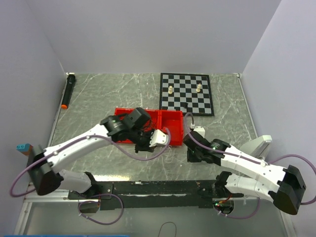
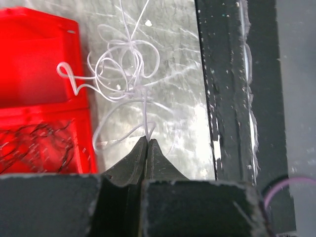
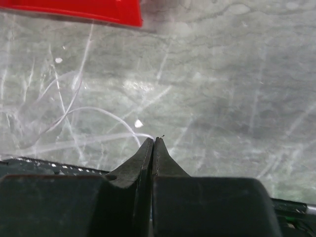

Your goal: Untangle the cables

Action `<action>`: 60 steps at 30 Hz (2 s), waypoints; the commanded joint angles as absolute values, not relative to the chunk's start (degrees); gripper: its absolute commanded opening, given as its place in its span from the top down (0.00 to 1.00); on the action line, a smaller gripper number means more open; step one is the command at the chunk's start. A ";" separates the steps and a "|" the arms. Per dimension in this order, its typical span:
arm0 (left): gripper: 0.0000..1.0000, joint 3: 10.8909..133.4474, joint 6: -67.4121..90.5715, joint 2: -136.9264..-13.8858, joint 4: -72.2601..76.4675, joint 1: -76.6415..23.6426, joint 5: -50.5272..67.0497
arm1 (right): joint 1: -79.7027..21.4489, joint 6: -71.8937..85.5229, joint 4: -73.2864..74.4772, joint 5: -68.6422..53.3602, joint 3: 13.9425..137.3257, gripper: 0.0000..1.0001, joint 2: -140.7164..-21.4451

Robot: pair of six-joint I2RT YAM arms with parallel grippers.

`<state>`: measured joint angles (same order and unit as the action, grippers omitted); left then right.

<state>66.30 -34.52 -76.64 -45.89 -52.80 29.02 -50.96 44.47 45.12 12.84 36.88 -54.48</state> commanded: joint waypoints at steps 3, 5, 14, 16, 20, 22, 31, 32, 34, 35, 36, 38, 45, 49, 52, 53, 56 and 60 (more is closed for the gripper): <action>0.99 73.56 -40.15 -67.16 -64.83 -52.56 24.36 | -49.13 43.77 43.07 15.56 37.09 1.00 -60.72; 0.99 74.97 -41.75 -64.96 -68.28 -52.65 21.11 | -48.43 44.29 43.24 15.56 37.88 1.00 -62.13; 0.99 69.71 -43.24 -52.83 -69.26 -52.65 8.18 | -44.30 45.08 47.19 19.59 40.51 1.00 -59.51; 0.99 66.20 -44.73 -51.34 -71.09 -52.65 6.43 | -43.95 45.61 49.12 21.61 41.57 1.00 -57.75; 0.99 61.53 -48.68 -47.30 -71.72 -52.56 0.19 | -41.23 46.84 51.76 23.38 41.84 1.00 -53.36; 0.99 58.64 -51.40 -44.84 -71.98 -52.47 -2.78 | -38.51 47.11 51.33 22.42 40.79 1.00 -51.08; 0.99 52.48 -54.22 -39.11 -78.38 -52.47 -9.31 | -27.35 48.08 52.73 24.43 40.87 1.00 -40.88; 0.99 51.51 -54.49 -38.85 -78.57 -52.56 -10.62 | -26.12 47.73 52.73 24.69 41.22 1.00 -40.17; 0.99 50.11 -55.72 -38.15 -78.66 -52.56 -12.73 | -23.74 46.59 52.47 24.87 42.01 1.00 -38.59; 0.99 49.58 -56.59 -37.62 -78.58 -52.56 -13.35 | -22.60 46.15 52.47 25.05 42.53 1.00 -37.71; 0.99 49.22 -57.21 -37.36 -78.66 -52.47 -13.79 | -21.37 45.45 52.38 25.40 43.41 1.00 -37.18; 0.99 48.34 -57.22 -37.61 -78.66 -52.47 -14.41 | -19.26 44.30 53.17 27.50 45.34 1.00 -35.87; 0.99 38.77 -57.74 -38.14 -78.75 -52.56 -20.38 | -9.06 38.59 50.19 29.00 52.11 1.00 -32.61; 0.99 34.02 -60.38 -38.58 -78.75 -52.56 -23.20 | -5.46 38.76 47.82 29.18 55.63 1.00 -32.43; 0.99 33.13 -60.73 -40.60 -77.97 -52.56 -22.33 | -3.26 37.80 44.31 25.85 57.04 1.00 -33.13; 0.99 33.66 -60.30 -41.21 -76.65 -52.47 -21.37 | -3.17 37.97 44.04 24.80 57.82 1.00 -33.66; 0.99 34.54 -60.82 -41.66 -74.97 -52.47 -20.48 | -2.99 37.36 42.20 22.08 60.55 1.00 -34.72; 0.99 34.98 -61.43 -40.26 -70.59 -52.47 -19.26 | -2.90 36.57 35.62 11.46 61.61 1.00 -34.54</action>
<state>32.88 -59.72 -41.32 -75.20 -52.69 -20.36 -3.53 38.44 44.40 21.98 58.63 -34.72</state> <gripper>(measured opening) 0.021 0.010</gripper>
